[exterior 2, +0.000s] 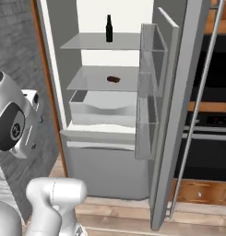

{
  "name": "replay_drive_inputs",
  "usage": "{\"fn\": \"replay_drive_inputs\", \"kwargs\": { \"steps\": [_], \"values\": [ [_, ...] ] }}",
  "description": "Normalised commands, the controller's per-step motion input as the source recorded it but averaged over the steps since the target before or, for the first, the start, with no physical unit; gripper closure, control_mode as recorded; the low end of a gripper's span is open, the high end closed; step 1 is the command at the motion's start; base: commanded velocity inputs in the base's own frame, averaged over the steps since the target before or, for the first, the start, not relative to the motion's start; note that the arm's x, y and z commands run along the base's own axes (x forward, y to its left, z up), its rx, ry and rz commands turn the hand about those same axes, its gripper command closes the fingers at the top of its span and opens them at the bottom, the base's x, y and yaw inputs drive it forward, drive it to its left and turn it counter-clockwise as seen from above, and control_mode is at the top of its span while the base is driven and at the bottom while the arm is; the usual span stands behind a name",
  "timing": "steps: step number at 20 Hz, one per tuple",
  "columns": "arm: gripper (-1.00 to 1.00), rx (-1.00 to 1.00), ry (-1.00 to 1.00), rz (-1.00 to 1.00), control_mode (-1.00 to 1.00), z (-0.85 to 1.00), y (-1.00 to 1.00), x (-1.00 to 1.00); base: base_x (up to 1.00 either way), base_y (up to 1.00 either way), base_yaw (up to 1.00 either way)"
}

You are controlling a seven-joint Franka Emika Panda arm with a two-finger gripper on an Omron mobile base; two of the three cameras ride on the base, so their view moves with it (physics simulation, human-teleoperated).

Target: Place the beer and liquor on the top shelf of the fridge to keep them out of children's reach, and place the sweet potato on lower shelves for easy access.

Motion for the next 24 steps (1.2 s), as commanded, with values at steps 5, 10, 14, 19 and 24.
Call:
{"fn": "replay_drive_inputs", "kwargs": {
  "steps": [5,10,14,19,24],
  "values": [
    [-1.00,0.00,0.00,0.00,1.00,0.00,0.00,0.00,-1.00,0.27,-0.10],
    [-1.00,0.00,0.00,0.00,1.00,0.00,0.00,0.00,-0.87,-0.01,-0.31],
    [-1.00,0.00,0.00,0.00,1.00,0.00,0.00,0.00,-0.51,-0.29,-0.52],
    [-1.00,0.00,0.00,0.00,1.00,0.00,0.00,0.00,-0.14,-0.37,-0.62],
    [-1.00,0.00,0.00,0.00,1.00,0.00,0.00,0.00,0.00,-0.48,-0.62]
  ]
}}
